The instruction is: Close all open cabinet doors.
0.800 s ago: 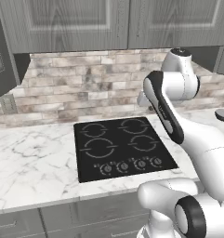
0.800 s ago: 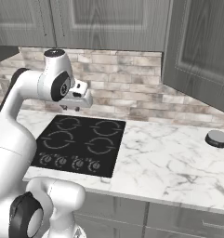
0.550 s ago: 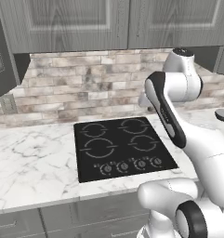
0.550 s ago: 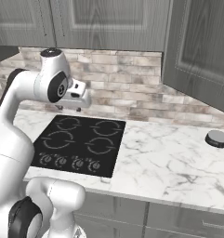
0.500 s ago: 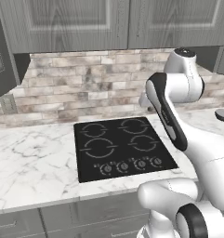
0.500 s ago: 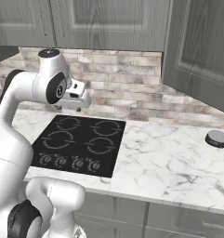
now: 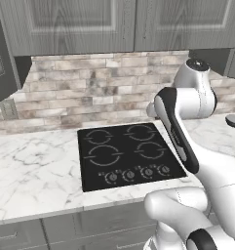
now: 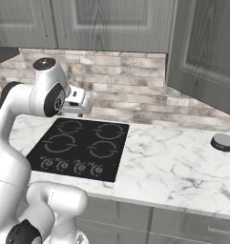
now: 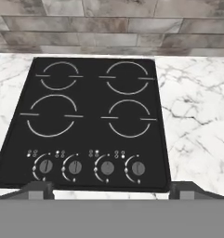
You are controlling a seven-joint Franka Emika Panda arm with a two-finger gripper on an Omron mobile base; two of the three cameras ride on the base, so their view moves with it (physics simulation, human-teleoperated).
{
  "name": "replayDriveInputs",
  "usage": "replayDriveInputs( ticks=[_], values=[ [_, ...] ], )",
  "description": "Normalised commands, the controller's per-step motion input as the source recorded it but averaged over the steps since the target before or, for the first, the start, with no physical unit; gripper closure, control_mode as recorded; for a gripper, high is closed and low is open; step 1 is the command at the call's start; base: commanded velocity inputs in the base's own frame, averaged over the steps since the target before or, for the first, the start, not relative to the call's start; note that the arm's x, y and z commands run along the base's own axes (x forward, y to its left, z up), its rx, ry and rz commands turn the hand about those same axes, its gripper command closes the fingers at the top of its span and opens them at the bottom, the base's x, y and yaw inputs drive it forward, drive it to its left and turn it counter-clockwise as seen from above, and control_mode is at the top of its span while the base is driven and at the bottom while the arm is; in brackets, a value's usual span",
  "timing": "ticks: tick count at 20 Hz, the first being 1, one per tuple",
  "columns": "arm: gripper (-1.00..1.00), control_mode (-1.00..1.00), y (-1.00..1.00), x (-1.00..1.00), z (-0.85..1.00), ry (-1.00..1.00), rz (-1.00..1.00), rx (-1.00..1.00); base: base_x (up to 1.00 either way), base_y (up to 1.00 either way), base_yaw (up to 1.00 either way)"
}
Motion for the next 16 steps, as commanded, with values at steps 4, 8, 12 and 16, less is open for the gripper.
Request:
replayDriveInputs(
  ticks=[4,8,12,16],
  values=[
    [-1.00,1.00,0.00,-0.15,0.00,-0.07,0.00,0.00,-0.26,0.03,0.00],
    [-1.00,1.00,0.00,0.00,0.00,0.00,0.00,0.00,-0.37,0.07,0.00],
    [-1.00,1.00,0.00,0.00,0.00,0.00,0.00,0.00,-0.05,0.00,0.00],
    [-1.00,1.00,0.00,0.00,0.00,0.00,0.00,0.00,-0.37,0.14,0.00]
  ],
)
